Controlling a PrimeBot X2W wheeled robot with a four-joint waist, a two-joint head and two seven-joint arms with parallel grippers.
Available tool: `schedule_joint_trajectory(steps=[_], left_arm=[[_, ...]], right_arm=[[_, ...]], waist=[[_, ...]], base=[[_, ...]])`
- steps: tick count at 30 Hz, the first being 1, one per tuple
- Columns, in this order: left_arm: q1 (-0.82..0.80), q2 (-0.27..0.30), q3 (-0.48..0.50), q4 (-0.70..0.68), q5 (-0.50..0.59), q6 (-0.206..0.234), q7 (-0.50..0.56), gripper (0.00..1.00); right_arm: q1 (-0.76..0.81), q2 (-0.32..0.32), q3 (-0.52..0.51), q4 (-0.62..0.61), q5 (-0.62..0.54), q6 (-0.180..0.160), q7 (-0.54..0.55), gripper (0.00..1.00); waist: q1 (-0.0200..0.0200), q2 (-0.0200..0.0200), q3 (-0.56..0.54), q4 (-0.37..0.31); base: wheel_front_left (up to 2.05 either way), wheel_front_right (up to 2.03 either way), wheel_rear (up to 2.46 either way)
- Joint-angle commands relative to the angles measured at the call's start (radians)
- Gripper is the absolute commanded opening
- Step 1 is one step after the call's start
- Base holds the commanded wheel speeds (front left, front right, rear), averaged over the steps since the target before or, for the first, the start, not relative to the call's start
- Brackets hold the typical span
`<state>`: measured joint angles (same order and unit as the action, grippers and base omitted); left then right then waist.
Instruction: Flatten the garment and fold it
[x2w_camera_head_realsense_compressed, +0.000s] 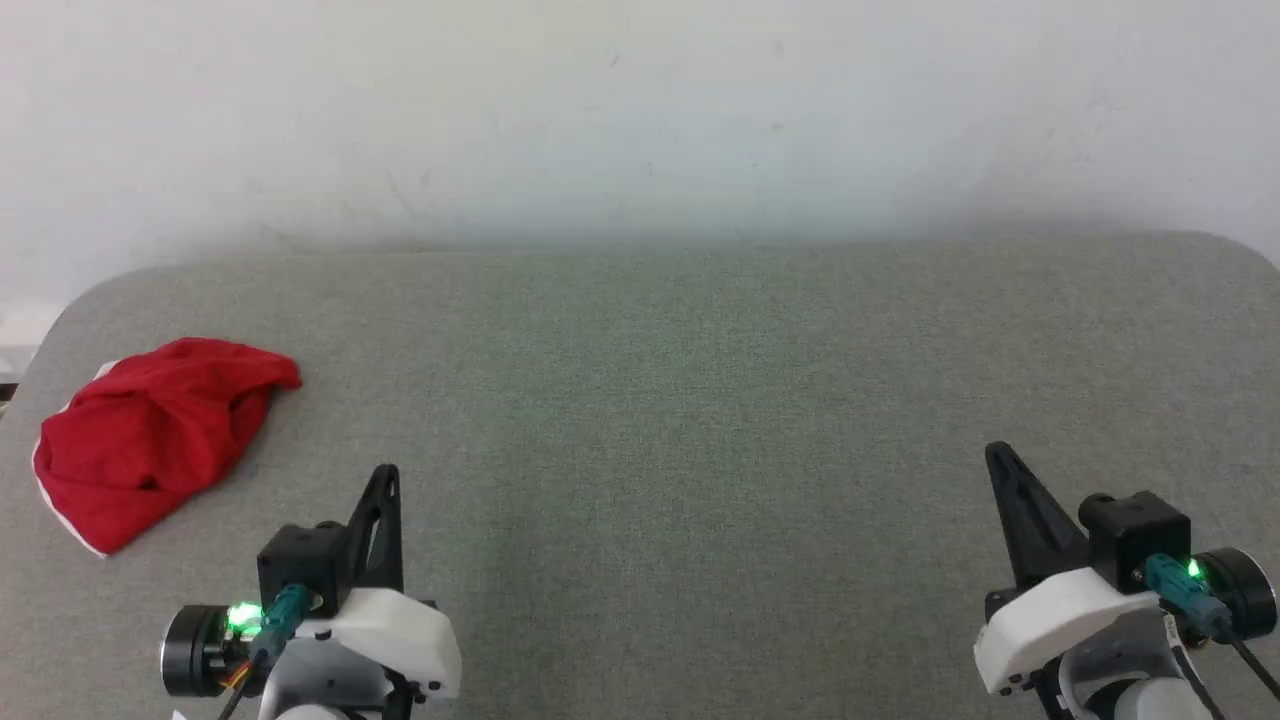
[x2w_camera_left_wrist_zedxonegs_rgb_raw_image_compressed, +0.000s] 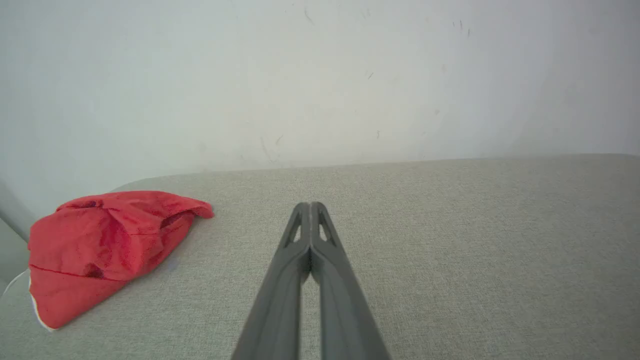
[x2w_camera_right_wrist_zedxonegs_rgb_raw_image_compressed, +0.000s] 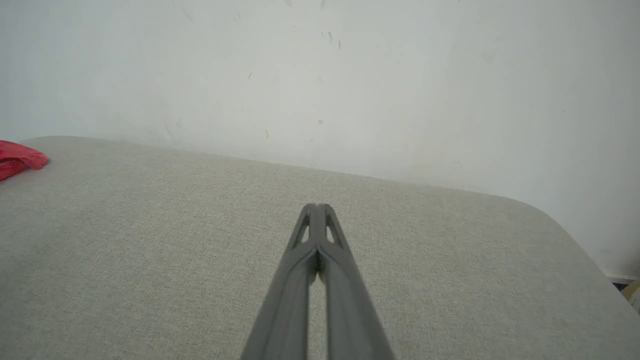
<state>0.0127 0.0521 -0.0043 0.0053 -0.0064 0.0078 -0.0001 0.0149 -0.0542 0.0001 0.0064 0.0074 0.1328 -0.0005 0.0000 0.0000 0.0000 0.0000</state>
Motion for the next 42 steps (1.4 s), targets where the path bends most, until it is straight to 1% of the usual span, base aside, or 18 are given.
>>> schedule_joint_trajectory(steps=[1,42], left_arm=[[-0.013,-0.002,0.004,-0.005,0.006,-0.008,0.0,0.0],[-0.013,-0.002,0.004,-0.005,0.006,-0.008,0.0,0.0]], right_arm=[[-0.015,0.004,0.0,-0.006,-0.007,-0.002,0.0,0.0],[-0.015,0.004,0.0,-0.006,-0.007,-0.002,0.0,0.0]], waist=[[0.0,0.0,0.0,0.0],[0.0,0.0,0.0,0.0]], base=[[0.0,0.0,0.0],[0.0,0.0,0.0]])
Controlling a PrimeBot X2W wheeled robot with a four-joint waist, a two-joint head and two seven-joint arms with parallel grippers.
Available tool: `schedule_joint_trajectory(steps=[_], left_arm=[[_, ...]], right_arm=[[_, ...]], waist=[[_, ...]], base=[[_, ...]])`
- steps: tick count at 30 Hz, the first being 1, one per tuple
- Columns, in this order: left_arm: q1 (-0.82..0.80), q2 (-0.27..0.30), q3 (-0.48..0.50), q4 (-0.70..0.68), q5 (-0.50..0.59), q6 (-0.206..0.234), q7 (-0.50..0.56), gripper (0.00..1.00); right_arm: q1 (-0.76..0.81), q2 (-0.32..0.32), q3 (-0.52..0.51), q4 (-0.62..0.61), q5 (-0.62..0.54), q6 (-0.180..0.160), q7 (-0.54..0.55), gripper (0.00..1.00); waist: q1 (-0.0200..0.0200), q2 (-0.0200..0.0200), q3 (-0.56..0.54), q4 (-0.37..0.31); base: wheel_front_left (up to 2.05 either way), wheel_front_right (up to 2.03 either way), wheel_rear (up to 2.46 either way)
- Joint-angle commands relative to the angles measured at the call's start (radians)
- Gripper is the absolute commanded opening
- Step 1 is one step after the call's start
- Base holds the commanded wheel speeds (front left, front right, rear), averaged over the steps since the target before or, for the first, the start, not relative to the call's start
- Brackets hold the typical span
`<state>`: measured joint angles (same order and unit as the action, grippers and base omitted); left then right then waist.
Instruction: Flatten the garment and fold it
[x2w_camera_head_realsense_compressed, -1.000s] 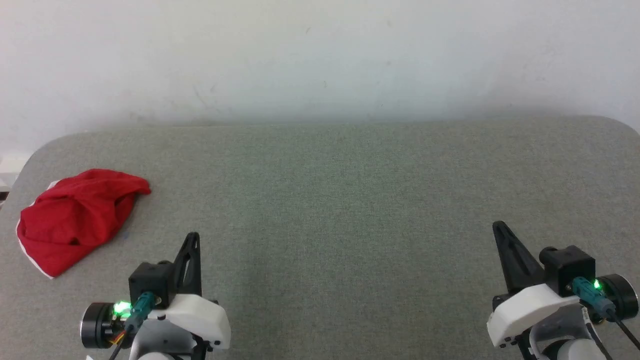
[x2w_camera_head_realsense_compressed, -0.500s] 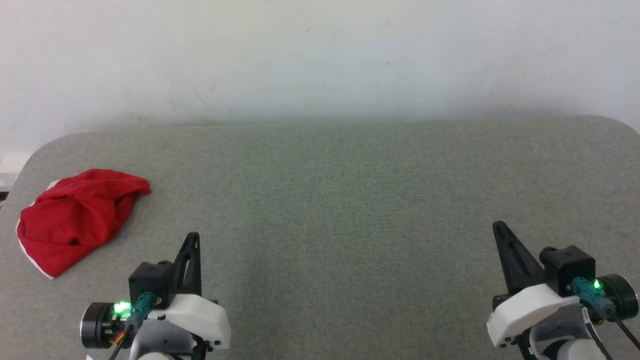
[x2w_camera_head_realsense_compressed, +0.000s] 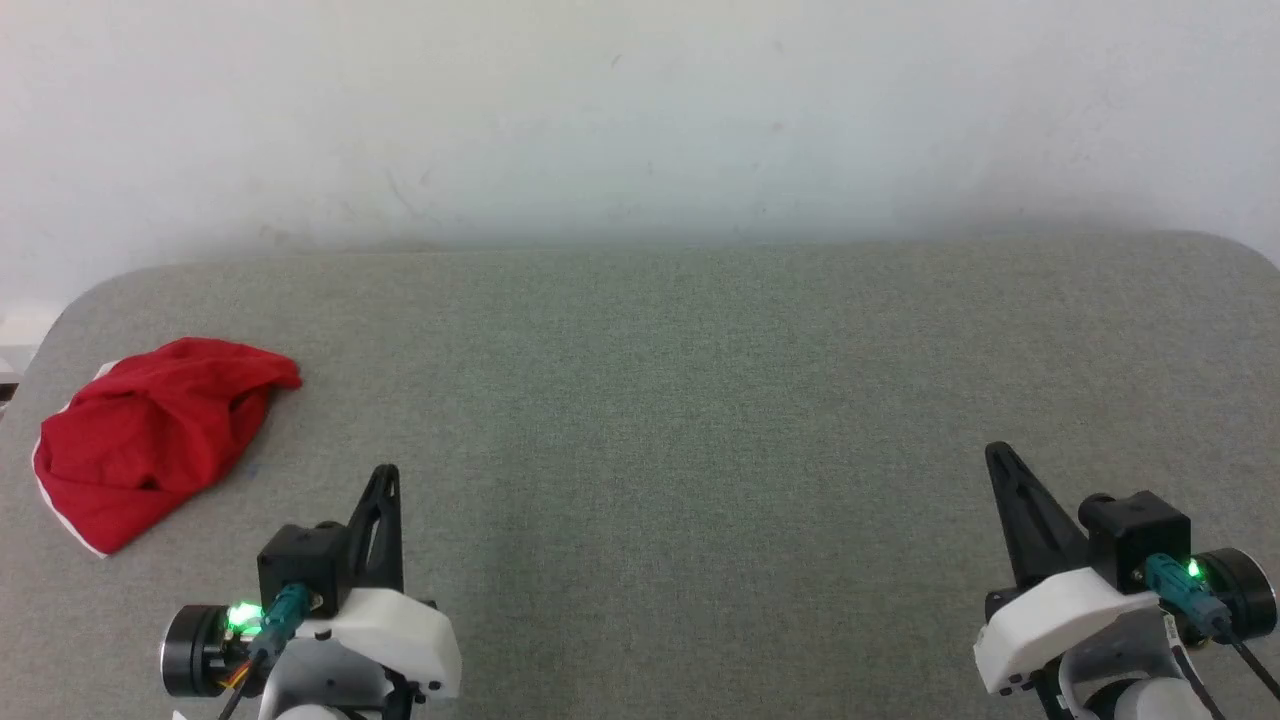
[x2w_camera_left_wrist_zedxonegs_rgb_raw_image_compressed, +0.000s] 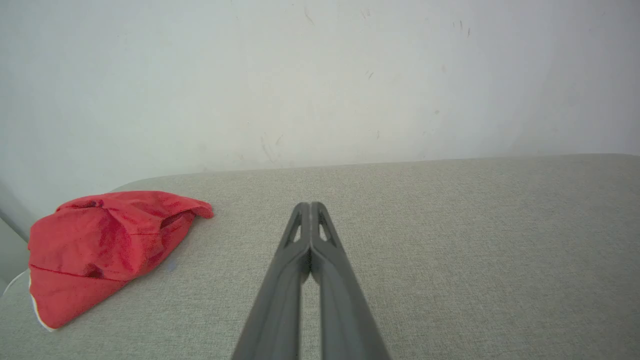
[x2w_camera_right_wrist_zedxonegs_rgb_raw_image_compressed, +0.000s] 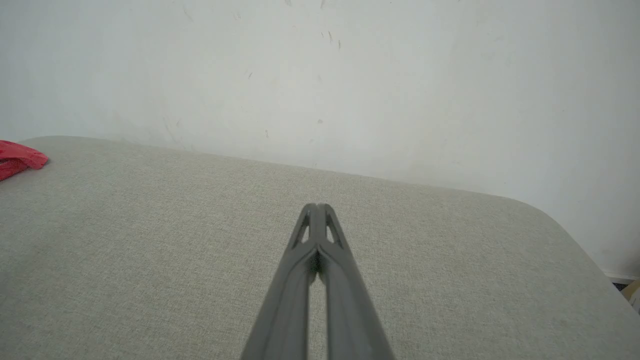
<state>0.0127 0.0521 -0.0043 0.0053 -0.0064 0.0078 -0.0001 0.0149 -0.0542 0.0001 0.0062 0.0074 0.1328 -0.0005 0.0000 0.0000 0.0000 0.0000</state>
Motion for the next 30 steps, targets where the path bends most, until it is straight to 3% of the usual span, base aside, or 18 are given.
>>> schedule_joint_trajectory(steps=[1,7,8,10,11,12,30], left_arm=[[-0.013,-0.002,0.004,-0.005,0.006,-0.008,0.0,0.0],[-0.013,-0.002,0.004,-0.005,0.006,-0.008,0.0,0.0],[0.0,0.0,0.0,0.0,-0.001,0.001,0.0,1.0],[0.0,0.0,-0.001,0.001,-0.001,0.001,0.0,1.0],[0.001,0.0,-0.001,0.001,-0.001,0.001,-0.001,0.0],[0.001,0.0,-0.002,0.002,-0.001,0.001,-0.001,1.0],[0.004,0.0,-0.021,0.017,-0.022,0.02,-0.037,1.0]], right_arm=[[-0.015,0.004,0.0,-0.006,-0.007,-0.002,0.0,0.0],[-0.015,0.004,0.0,-0.006,-0.007,-0.002,0.0,0.0],[0.0,0.0,0.0,0.0,0.001,0.0,0.0,1.0],[0.001,-0.001,0.0,0.002,0.001,0.0,0.0,1.0],[0.001,-0.001,0.0,0.002,0.001,0.0,-0.001,0.0],[0.001,-0.001,0.0,0.002,0.002,0.0,-0.001,1.0],[0.002,0.0,-0.013,0.009,0.014,0.0,-0.037,1.0]], waist=[[0.0,0.0,0.0,0.0],[0.0,0.0,0.0,0.0],[0.0,0.0,0.0,0.0],[0.0,0.0,0.0,0.0],[0.0,0.0,0.0,0.0],[0.0,0.0,0.0,0.0],[0.0,0.0,0.0,0.002]], base=[[0.0,0.0,0.0],[0.0,0.0,0.0],[0.0,0.0,0.0],[0.0,0.0,0.0],[0.0,0.0,0.0],[0.0,0.0,0.0],[0.0,0.0,0.0]])
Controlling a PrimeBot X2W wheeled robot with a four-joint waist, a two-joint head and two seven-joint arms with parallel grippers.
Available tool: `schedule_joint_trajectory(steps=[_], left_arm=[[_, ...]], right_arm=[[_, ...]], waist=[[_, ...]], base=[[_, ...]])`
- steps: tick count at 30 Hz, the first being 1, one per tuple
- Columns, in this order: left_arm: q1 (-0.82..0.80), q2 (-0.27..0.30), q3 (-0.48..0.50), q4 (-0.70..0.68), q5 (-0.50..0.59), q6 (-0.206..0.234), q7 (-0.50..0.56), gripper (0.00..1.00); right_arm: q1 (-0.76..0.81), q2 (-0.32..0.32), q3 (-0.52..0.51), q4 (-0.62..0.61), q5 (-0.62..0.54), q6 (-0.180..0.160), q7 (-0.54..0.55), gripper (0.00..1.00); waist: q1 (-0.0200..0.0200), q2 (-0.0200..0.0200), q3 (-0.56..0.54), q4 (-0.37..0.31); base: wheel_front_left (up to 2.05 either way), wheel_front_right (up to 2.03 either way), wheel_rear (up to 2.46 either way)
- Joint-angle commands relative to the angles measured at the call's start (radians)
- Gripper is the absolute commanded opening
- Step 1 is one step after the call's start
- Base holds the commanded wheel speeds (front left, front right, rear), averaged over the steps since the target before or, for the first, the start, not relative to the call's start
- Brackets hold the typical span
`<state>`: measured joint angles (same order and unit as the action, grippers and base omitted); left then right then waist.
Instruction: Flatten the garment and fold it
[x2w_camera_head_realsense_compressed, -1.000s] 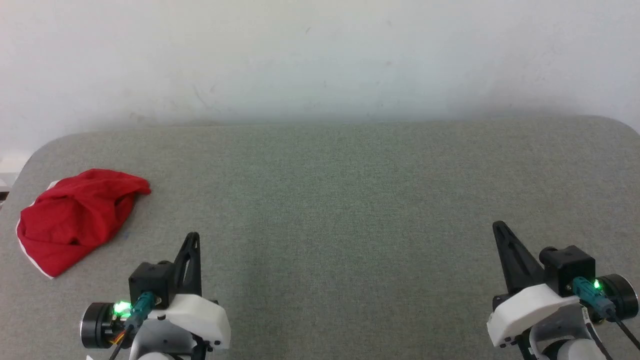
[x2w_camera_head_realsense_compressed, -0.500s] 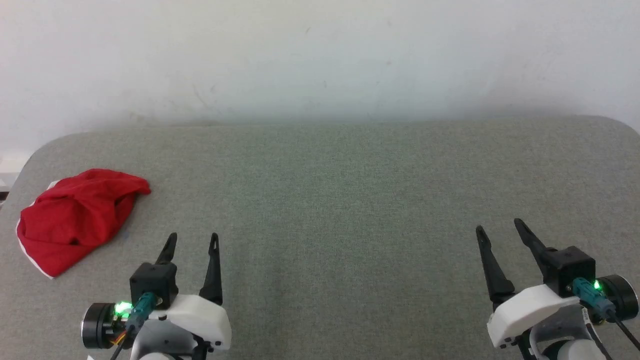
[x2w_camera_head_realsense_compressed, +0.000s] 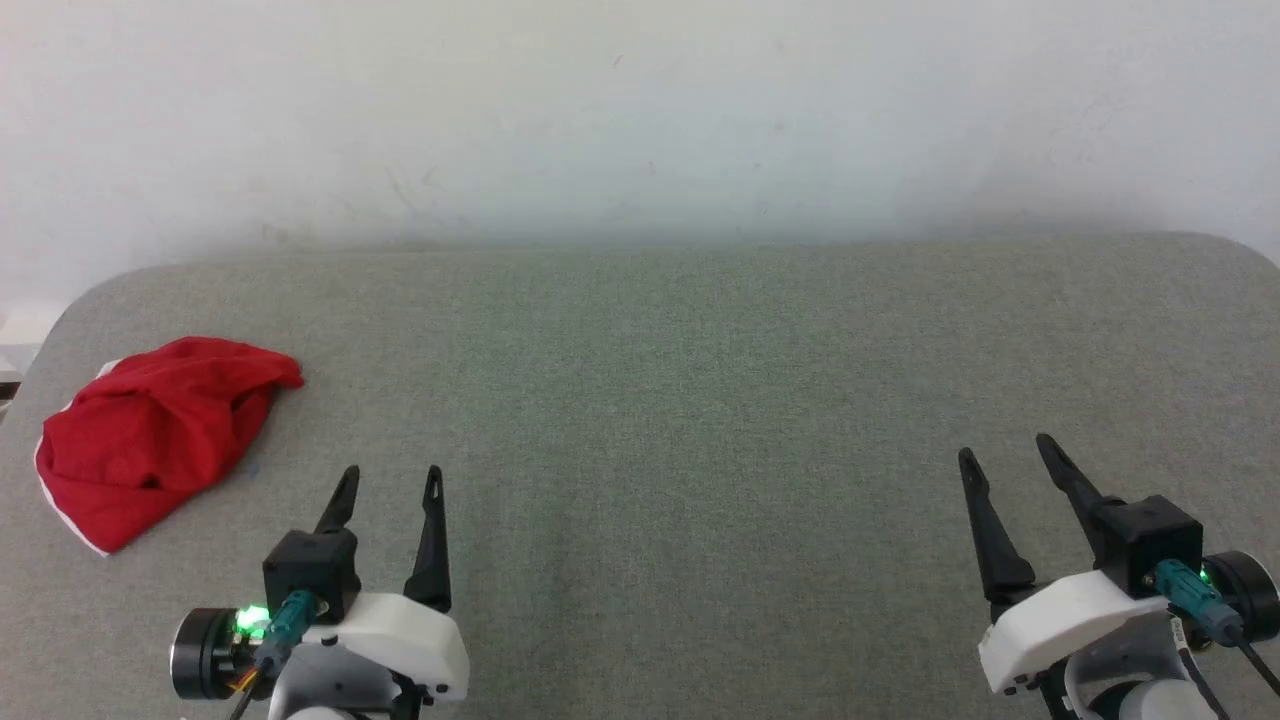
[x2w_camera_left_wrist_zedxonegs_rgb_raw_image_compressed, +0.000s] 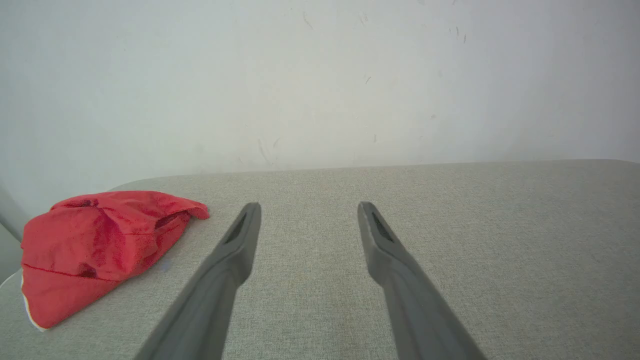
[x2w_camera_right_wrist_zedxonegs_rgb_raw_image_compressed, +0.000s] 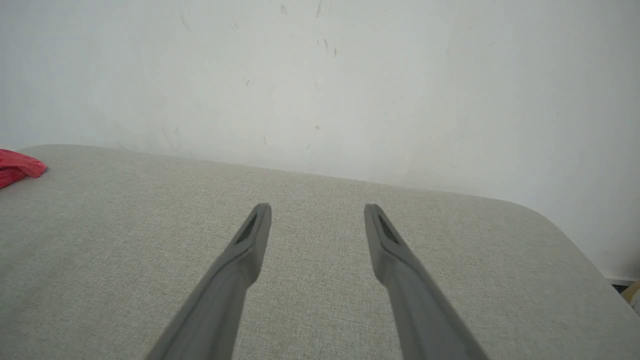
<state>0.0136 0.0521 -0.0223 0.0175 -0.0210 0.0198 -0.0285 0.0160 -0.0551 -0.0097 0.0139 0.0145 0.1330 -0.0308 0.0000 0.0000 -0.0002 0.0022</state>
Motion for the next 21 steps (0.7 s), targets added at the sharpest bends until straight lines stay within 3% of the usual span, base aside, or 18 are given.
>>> schedule_joint_trajectory(steps=[1,21], left_arm=[[0.003,0.0,-0.003,0.005,-0.008,0.009,-0.01,1.0],[0.011,-0.001,-0.015,0.016,-0.026,0.027,-0.052,1.0]], right_arm=[[0.002,0.001,-0.003,0.003,0.011,0.0,-0.008,1.0],[0.007,0.002,0.028,-0.016,0.006,-0.001,-0.05,1.0]], waist=[[0.0,0.0,0.0,0.001],[0.0,0.0,-0.006,0.053]], base=[[0.0,0.0,0.0],[0.0,0.0,0.0]])
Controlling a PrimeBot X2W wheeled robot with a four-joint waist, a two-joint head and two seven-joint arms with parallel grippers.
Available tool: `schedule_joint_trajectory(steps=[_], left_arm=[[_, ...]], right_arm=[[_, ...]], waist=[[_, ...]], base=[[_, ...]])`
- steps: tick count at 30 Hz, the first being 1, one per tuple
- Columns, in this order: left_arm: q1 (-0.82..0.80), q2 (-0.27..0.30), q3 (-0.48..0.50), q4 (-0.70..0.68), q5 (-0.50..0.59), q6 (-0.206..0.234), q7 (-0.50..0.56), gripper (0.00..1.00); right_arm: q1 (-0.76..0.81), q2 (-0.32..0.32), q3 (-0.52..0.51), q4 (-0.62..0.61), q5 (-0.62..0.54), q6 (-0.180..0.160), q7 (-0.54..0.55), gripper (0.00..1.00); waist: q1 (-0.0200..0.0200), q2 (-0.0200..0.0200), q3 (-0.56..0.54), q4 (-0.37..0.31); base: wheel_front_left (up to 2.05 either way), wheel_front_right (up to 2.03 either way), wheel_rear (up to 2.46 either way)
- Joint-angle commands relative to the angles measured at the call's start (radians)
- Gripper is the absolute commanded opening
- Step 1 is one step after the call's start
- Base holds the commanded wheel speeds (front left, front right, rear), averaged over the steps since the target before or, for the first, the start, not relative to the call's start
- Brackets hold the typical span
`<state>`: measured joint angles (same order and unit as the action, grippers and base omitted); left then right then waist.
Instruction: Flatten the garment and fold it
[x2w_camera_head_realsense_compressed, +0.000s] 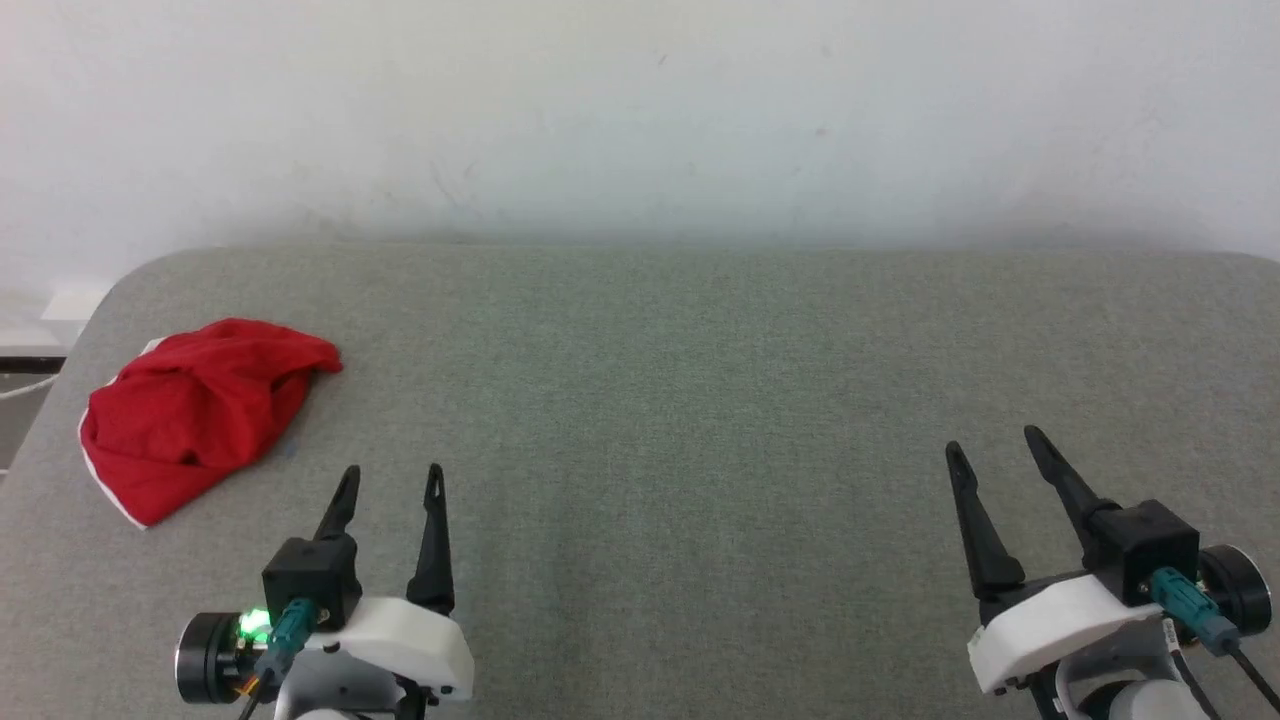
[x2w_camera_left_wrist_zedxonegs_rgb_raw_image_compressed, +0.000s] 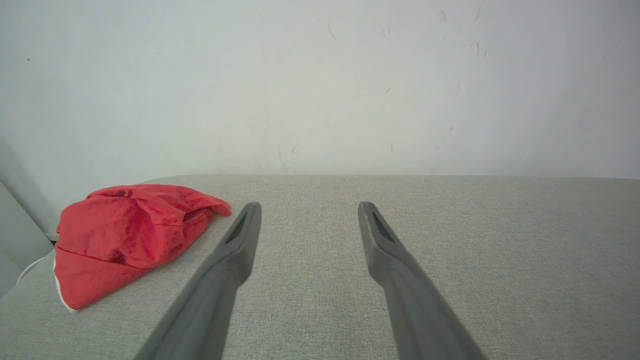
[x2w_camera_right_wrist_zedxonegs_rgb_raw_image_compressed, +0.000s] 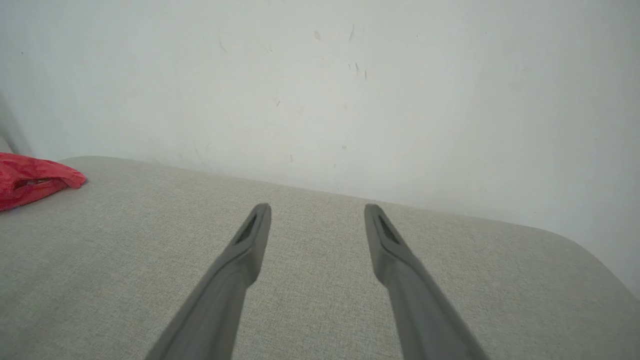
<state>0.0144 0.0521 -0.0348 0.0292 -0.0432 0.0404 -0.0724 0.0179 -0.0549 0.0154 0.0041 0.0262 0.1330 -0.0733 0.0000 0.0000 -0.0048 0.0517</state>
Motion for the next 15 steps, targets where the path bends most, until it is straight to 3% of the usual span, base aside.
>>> schedule_joint_trajectory(steps=[1,15], left_arm=[[0.011,-0.001,-0.003,0.005,-0.005,0.007,-0.011,1.0],[0.025,-0.001,-0.006,0.008,-0.008,0.012,-0.04,1.0]], right_arm=[[0.005,0.001,0.003,-0.009,-0.003,-0.001,-0.01,1.0],[0.017,0.002,0.016,-0.016,0.004,-0.001,-0.039,1.0]], waist=[[0.0,0.0,-0.002,0.009],[0.0,0.0,-0.013,0.097]], base=[[0.0,0.0,0.0],[0.0,0.0,0.0]])
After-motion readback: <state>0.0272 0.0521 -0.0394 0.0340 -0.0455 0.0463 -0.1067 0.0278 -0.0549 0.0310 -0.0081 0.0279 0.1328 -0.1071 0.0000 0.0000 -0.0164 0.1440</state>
